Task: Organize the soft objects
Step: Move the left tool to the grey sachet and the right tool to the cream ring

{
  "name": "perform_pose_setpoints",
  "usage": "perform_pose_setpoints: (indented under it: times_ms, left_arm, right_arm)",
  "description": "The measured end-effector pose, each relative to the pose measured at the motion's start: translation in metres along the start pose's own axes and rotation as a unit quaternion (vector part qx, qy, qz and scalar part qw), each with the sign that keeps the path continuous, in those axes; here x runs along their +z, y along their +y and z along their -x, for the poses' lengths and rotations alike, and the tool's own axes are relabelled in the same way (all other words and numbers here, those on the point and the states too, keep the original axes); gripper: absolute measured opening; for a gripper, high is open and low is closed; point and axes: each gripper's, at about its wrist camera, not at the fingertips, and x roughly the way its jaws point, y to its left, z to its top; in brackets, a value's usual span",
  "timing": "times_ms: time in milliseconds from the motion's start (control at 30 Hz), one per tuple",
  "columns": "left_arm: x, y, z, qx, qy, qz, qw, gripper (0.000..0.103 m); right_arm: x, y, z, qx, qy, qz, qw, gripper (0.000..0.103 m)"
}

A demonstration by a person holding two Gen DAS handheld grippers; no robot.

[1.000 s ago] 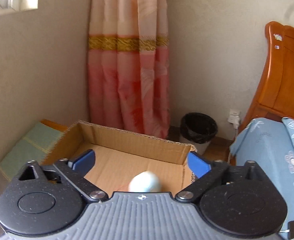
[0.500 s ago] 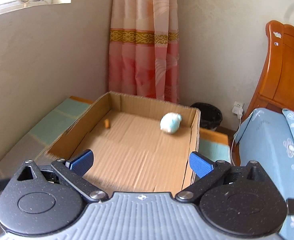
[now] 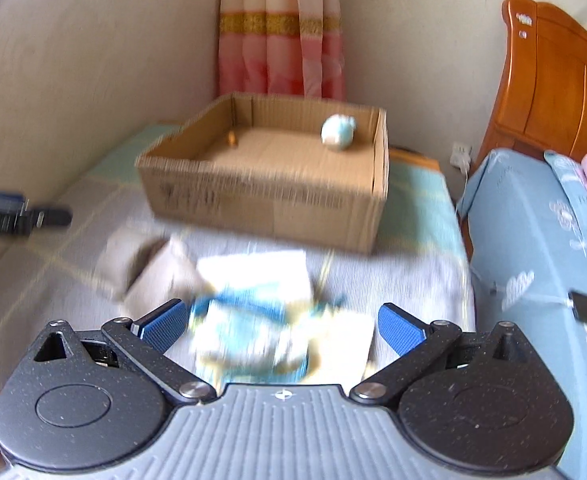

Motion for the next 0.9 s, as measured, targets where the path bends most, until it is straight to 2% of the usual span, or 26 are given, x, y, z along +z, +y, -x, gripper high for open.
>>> perform_pose_setpoints:
  times_ms: [233,400,667,800,900]
  left_arm:
    - [-0.008,-0.003,-0.002,0.004,0.010,-0.010,0.9999,0.097]
    - [-0.010,-0.003,-0.002,0.005,0.012,-0.011,0.9999,0.100]
    - [-0.009,-0.003,-0.012,0.008,0.024,-0.014,0.9996,0.100]
    - [-0.008,-0.005,-0.024,0.006,0.033,-0.018,0.9993,0.100]
    - [-0.007,-0.009,-0.036,-0.001,0.042,-0.022,0.9989,0.100]
  right_arm:
    - [-0.045,0.013,-0.015,0.038,0.059,-0.011,0.997,0.103]
    - [-0.050,0.025,-0.023,0.077,0.058,-0.003,0.995,0.103]
    - [-0.040,0.033,-0.039,0.083,0.047,0.008,0.995,0.103]
    - [-0.041,0.044,-0.036,0.128,0.051,0.032,0.990,0.103]
    - [-0.044,0.054,-0.038,0.104,0.048,0.073,0.991,0.103]
